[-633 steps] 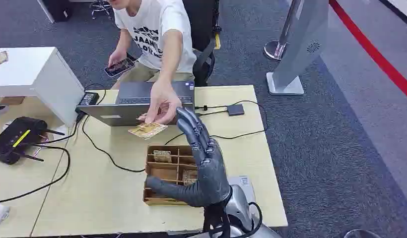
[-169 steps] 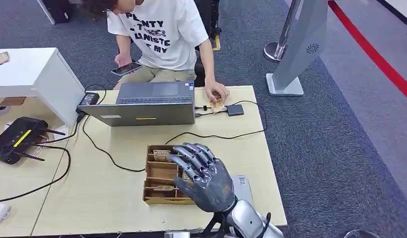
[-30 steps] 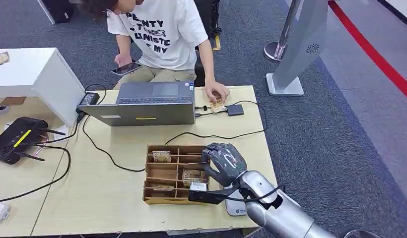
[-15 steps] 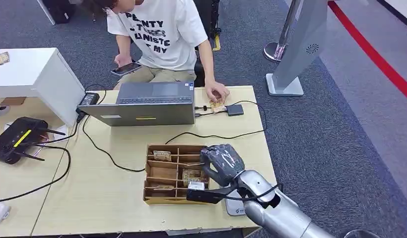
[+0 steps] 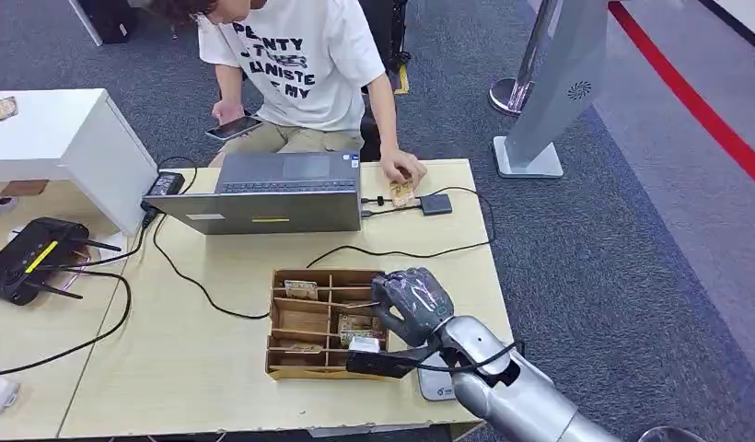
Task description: Pass the card to the sensor for recognition and then transmit it.
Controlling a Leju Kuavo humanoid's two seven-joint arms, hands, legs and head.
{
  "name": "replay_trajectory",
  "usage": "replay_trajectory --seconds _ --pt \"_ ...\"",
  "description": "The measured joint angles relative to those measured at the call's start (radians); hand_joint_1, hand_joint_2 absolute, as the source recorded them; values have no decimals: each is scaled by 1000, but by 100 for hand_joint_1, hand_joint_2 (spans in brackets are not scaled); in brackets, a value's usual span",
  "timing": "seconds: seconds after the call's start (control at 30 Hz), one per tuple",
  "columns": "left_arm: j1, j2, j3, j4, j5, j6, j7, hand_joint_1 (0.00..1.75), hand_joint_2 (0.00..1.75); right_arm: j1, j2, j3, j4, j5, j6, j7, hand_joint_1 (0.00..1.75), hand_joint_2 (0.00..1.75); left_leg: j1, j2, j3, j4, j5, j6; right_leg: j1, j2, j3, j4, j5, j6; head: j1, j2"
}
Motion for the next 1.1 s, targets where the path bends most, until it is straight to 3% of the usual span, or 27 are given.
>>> replay_trajectory --seconds 0.2,0.3,0.6,1.1 --pt "0 0 0 0 2 1 -6 0 0 2 0 -10 -2 -77 10 -39 159 175 0 0 0 0 0 0 0 0 0 0 0 0 0 0" --pt "1 0 1 0 5 3 -11 0 0 18 0 -29 -23 -156 18 -80 175 175 0 0 0 0 0 0 0 0 0 0 0 0 0 0" --pt "5 1 22 0 15 8 -27 0 0 77 0 -88 -169 -356 49 -185 175 175 0 0 -1 0 0 0 0 0 -1 0 0 0 0 0" --pt "8 1 34 0 20 22 -32 0 0 163 8 -175 -320 -502 22 -230 175 175 0 0 -1 0 0 0 0 0 -1 0 0 0 0 0"
